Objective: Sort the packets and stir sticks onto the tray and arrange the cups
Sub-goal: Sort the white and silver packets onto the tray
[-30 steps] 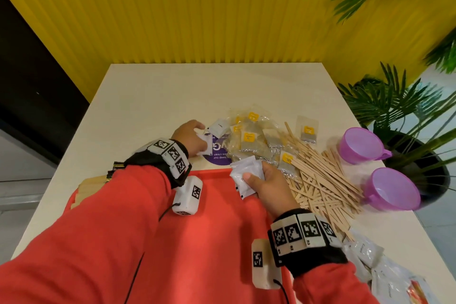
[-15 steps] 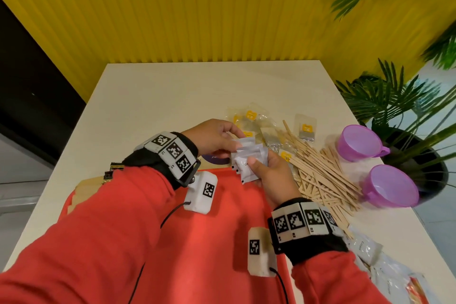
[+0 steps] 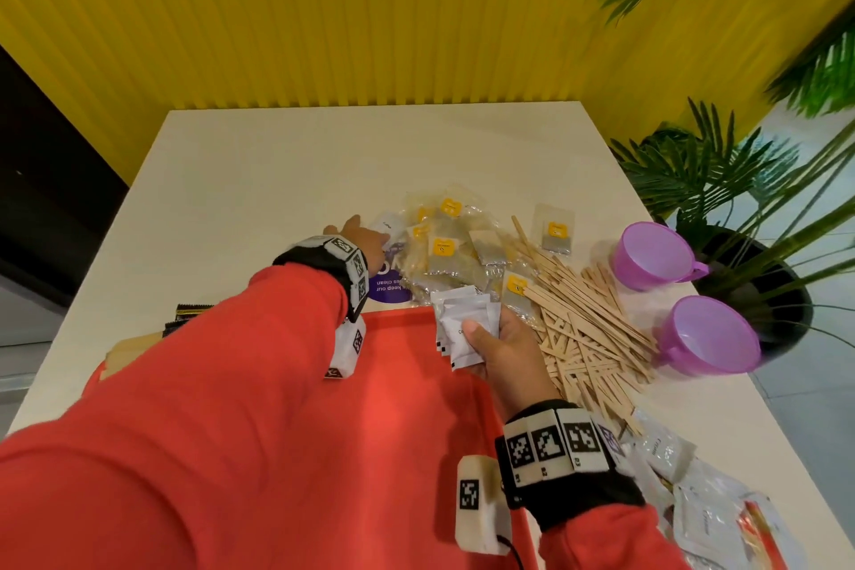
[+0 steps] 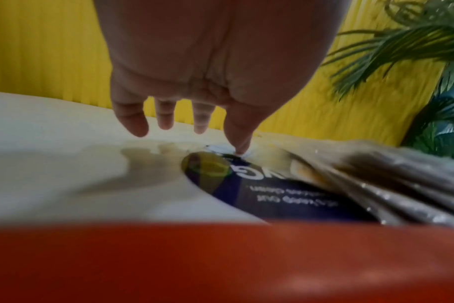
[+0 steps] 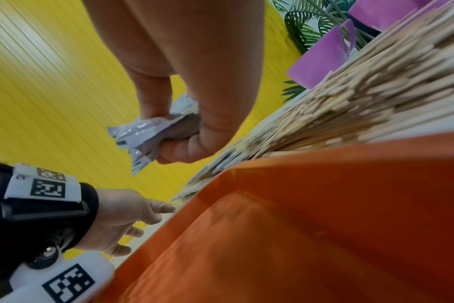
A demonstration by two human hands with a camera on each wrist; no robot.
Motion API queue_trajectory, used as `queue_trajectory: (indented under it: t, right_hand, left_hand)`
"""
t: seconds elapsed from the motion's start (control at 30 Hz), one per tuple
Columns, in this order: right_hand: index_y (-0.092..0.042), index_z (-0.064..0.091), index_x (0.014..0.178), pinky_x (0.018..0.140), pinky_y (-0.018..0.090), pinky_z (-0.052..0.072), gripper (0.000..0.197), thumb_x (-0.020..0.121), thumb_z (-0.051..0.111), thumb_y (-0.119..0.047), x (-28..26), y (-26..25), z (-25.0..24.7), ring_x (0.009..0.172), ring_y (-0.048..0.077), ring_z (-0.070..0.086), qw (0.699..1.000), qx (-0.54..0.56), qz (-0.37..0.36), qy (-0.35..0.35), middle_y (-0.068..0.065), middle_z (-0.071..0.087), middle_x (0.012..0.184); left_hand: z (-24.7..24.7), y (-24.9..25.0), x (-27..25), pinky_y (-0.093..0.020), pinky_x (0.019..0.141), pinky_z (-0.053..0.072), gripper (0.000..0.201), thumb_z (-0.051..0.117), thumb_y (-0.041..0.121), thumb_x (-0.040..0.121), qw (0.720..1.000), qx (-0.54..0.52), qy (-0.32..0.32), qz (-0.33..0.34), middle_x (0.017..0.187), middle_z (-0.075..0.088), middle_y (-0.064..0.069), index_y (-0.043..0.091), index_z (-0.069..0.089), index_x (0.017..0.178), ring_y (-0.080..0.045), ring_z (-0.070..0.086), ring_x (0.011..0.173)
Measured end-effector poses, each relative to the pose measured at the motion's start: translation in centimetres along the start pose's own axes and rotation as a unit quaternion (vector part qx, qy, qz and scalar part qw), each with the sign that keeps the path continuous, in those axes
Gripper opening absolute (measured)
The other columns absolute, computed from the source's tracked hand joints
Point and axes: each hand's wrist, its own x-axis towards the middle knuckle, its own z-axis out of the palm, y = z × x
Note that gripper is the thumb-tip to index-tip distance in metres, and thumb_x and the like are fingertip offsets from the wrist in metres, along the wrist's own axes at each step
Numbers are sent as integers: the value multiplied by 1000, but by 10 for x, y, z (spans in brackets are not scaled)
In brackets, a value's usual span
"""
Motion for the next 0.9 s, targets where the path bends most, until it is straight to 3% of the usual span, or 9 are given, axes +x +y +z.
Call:
queue_trajectory:
  t: [0.2,0.27,0.4,0.5,0.6,0.67,0.73,0.8,0.9]
  right_hand:
    - [-19,64,90,66,30,50,17,85,57,-4,-3,1,-3,75,20,65,1000,-6,-14,-14,3,70,82]
    - [-19,64,89,67,31,50,14,82,59,-9,-3,2,-3,75,19,66,1000,-7,-14,-17,1,71,81]
    - [-20,65,92,77,40,51,20,73,59,-18,-3,6,-4,83,25,66,1000,-15,-7,-9,9,71,91]
    - [-20,65,92,80,44,51,25,68,58,-21,-4,6,-5,86,28,66,1000,-16,-6,-5,12,70,94]
    - [-20,64,90,75,40,50,14,78,61,-14,-4,4,-3,83,27,64,1000,-24,-4,-3,10,69,91]
    - [-18,63,91,71,36,50,18,88,56,-1,-2,4,-2,79,27,64,1000,-25,-4,-11,12,68,89]
    - [-17,62,91,70,35,51,23,89,51,3,-2,3,1,77,27,64,1000,-24,1,-18,11,68,87]
    - [-16,62,93,74,37,51,21,89,52,2,-2,4,3,78,27,64,1000,-23,6,-17,11,68,89]
    - [-18,62,94,80,43,51,17,86,58,-3,-2,9,5,83,30,65,999,-28,17,-13,11,69,92]
  left_hand:
    - [5,-3,15,-46,113,19,42,41,32,88,995,84,22,-40,146,35,-1,19,52,126,-22,16,142]
    - [-1,2,10,-40,112,23,39,41,26,90,995,83,47,5,144,37,-4,15,51,127,-24,26,137]
    - [9,8,10,-35,113,18,53,44,12,94,989,120,30,78,147,26,-9,17,27,144,-27,30,135]
    - [7,10,9,-38,113,22,34,39,20,96,990,127,14,53,145,32,-9,22,42,130,-25,30,136]
    - [0,4,3,-32,84,41,29,46,19,95,996,80,30,9,128,55,-13,9,59,118,-30,52,120]
    - [2,-4,-1,-28,70,39,22,53,17,91,998,35,43,-15,109,63,-16,1,65,101,-31,60,107]
    - [7,-11,-1,-27,59,38,26,52,15,92,998,-12,38,-43,79,56,-10,8,52,67,-27,61,87]
    - [4,-11,-4,-23,54,35,40,48,12,94,998,-29,31,-48,66,43,-2,12,33,58,-21,54,73]
    - [-2,-10,-9,-27,73,42,14,54,9,89,995,-69,32,-59,98,59,-9,7,47,78,-26,60,101]
